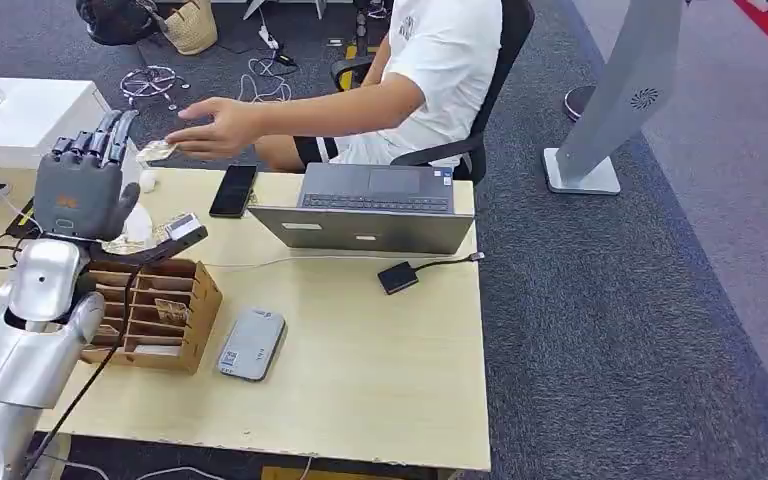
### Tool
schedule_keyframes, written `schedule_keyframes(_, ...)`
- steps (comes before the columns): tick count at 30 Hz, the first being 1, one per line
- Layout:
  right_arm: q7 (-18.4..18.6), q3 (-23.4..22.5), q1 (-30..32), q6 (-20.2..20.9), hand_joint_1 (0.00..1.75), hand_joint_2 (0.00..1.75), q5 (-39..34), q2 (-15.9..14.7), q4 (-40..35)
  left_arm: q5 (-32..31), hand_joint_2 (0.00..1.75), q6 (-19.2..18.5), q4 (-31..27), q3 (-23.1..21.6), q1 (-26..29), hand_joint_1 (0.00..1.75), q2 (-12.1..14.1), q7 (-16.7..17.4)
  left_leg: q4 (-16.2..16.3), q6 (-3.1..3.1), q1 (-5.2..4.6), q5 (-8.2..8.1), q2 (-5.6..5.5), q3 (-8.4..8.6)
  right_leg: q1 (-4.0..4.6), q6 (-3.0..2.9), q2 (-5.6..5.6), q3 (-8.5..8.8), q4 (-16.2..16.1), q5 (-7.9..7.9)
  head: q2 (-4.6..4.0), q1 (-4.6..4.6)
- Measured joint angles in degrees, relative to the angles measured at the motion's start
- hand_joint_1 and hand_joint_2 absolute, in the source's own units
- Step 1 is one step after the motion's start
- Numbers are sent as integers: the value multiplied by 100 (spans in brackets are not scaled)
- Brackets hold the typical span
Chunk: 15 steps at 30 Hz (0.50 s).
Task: Pass the card to the sensor for recognition and then transmit it.
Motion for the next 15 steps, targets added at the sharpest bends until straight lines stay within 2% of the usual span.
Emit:
schedule_keyframes(6,2,0,0,0,0,175,-2,0,0,20,175,11,-159,22,142,0,0,-4,0,0,0,1,0,1,0,0,-1,2,1,1,0,-2)
schedule_keyframes(9,2,0,0,-2,0,175,-11,0,0,145,175,110,-282,46,274,0,-18,-125,0,0,0,1,0,1,0,0,0,7,2,1,0,-2)
schedule_keyframes(12,11,0,6,-48,0,175,-129,0,0,405,175,416,-921,166,958,0,-109,-293,-1,1,-2,-9,23,5,-2,2,18,5,0,-3,0,-2)
schedule_keyframes(15,20,0,31,-144,0,175,-243,4,0,407,175,319,-1699,279,2000,0,-192,-256,-2,1,-4,-30,48,12,-4,1,44,3,-1,-15,0,-2)
